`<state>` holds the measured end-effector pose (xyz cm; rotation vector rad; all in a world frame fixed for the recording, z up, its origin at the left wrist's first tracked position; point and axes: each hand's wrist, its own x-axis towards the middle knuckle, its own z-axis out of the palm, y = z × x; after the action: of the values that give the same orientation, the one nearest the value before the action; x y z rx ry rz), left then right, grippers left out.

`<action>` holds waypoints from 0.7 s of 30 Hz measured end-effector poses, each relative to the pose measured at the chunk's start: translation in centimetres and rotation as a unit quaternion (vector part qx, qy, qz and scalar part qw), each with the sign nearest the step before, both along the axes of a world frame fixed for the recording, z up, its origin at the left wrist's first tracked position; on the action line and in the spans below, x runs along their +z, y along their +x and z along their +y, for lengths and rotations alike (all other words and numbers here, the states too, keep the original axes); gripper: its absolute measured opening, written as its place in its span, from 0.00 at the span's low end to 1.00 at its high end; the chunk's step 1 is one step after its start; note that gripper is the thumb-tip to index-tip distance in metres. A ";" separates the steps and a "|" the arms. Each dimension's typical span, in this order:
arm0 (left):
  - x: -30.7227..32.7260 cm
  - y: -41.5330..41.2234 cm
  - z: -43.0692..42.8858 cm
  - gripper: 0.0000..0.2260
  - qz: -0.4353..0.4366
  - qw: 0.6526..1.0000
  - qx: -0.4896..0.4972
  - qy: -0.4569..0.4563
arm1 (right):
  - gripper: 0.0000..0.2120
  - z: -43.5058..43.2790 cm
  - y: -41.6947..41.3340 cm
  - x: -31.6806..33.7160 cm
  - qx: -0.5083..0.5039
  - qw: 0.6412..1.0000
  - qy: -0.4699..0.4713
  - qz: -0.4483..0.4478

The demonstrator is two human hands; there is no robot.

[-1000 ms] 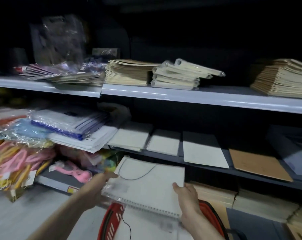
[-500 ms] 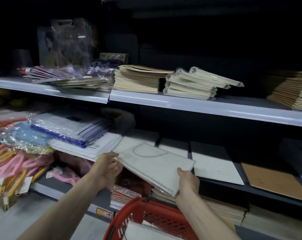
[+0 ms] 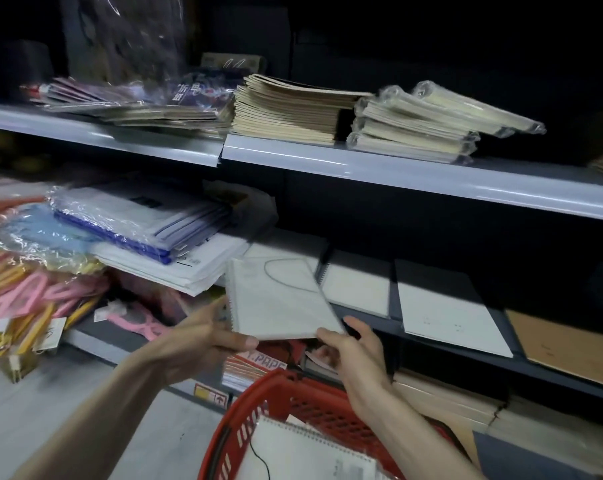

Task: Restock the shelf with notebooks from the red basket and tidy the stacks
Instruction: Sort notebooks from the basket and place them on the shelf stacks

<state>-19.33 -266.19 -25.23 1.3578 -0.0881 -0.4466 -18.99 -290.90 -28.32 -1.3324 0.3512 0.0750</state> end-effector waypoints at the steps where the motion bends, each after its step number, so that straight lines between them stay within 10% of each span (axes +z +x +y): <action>1: 0.4 -0.1 -0.2 0.30 -0.020 1.000 0.007 0.018 | 0.23 -0.2 0.4 0.1 0.005 0.999 -0.036 -0.013; 9: -1.1 5.2 -1.1 0.29 -0.063 0.944 0.302 0.114 | 0.25 1.5 5.7 1.2 0.047 0.974 -0.215 -0.062; 21: -5.3 10.1 -1.1 0.30 -0.072 0.905 0.365 0.206 | 0.37 2.8 8.1 -0.9 0.173 0.952 -0.252 -0.023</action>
<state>-9.19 -267.31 -30.51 1.7154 0.4097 0.2896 -10.84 -288.13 -29.23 -1.8917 0.0905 0.2606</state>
